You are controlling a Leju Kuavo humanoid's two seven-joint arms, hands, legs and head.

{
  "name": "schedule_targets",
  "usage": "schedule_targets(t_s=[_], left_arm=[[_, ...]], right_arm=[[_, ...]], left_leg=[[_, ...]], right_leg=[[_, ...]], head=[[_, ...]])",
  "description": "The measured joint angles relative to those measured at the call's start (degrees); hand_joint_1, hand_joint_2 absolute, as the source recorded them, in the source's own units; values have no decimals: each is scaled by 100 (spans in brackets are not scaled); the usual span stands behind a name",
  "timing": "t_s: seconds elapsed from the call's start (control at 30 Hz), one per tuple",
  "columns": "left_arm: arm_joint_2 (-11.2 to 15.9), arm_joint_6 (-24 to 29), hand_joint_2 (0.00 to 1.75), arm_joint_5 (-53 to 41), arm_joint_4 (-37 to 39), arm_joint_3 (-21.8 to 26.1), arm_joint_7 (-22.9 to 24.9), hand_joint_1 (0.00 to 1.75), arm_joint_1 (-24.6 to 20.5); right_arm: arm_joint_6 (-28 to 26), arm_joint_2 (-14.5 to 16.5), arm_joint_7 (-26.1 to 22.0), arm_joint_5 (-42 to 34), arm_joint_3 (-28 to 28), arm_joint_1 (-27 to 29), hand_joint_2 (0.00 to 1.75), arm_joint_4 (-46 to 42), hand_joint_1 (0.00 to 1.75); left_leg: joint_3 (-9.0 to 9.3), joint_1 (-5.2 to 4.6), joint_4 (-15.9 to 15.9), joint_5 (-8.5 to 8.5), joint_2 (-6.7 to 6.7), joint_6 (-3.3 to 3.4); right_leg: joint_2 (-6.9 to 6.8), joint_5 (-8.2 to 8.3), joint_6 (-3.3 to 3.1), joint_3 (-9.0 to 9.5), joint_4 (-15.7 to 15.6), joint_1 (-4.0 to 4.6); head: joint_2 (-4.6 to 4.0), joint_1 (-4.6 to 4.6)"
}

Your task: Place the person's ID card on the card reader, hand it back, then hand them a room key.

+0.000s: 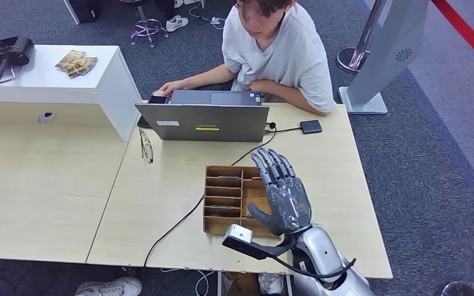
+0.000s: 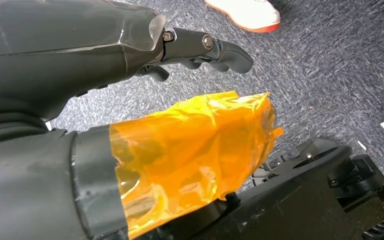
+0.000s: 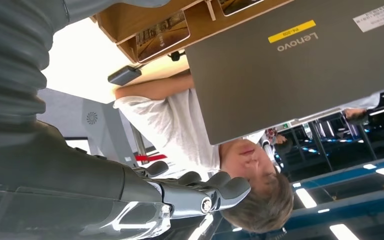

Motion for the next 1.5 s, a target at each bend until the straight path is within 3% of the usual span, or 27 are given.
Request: schedule_targets(t_s=[0.87, 1.0, 1.17, 1.43, 1.5], left_arm=[[-86, 117, 0, -37, 0, -31, 98, 0, -15], [-89, 117, 0, -37, 0, -44, 98, 0, -17], [-93, 117, 0, -46, 0, -48, 103, 0, -19], [-98, 117, 0, -57, 0, -51, 107, 0, -24], [-102, 117, 0, -57, 0, -51, 114, 0, -26]], right_arm=[[256, 109, 183, 3, 99, -324, 175, 560, 2], [256, 110, 183, 3, 102, -338, 175, 585, 16], [272, 127, 244, 14, 105, -358, 175, 627, 21], [316, 187, 350, 93, 106, -488, 175, 760, 82], [344, 197, 375, 107, 106, -516, 175, 786, 90]], left_leg=[[0, 0, 1, 0, -1, 0], [0, 0, 1, 0, -1, 0], [-1, 0, 1, 0, 0, 0], [0, 0, 1, 0, -1, 0], [0, 0, 1, 0, -1, 0]], right_leg=[[0, 0, 0, 0, 0, 0], [0, 0, 0, 0, 0, 0], [0, 0, 0, 0, 0, 0], [0, 0, 0, 0, 0, 0], [0, 0, 0, 0, 0, 0]], head=[[0, -1], [0, 1], [0, 0], [0, 0], [0, 1]])
